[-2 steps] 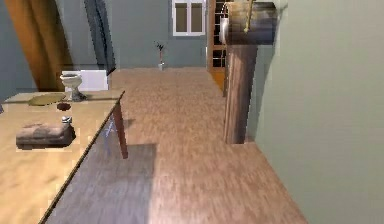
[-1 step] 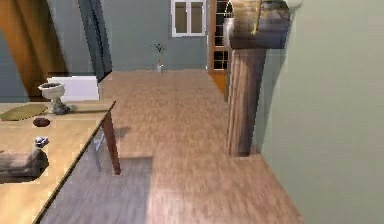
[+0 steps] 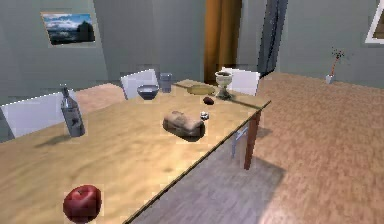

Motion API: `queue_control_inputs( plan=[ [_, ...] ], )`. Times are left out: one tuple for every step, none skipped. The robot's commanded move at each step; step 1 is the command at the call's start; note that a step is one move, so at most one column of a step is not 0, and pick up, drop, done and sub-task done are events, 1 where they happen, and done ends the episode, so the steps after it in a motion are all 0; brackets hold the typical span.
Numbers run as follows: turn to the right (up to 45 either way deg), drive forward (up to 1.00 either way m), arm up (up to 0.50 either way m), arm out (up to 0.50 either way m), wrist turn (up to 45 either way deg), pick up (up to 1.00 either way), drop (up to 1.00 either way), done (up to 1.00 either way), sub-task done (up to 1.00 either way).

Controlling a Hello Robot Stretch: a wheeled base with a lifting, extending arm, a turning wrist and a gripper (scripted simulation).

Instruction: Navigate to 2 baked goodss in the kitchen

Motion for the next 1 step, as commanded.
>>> queue_control_inputs(
  plan=[
    [0.0, 0.00, 0.00, 0.00, 0.0, 0.00, 0.00, 1.00, 0.00]
  ],
)
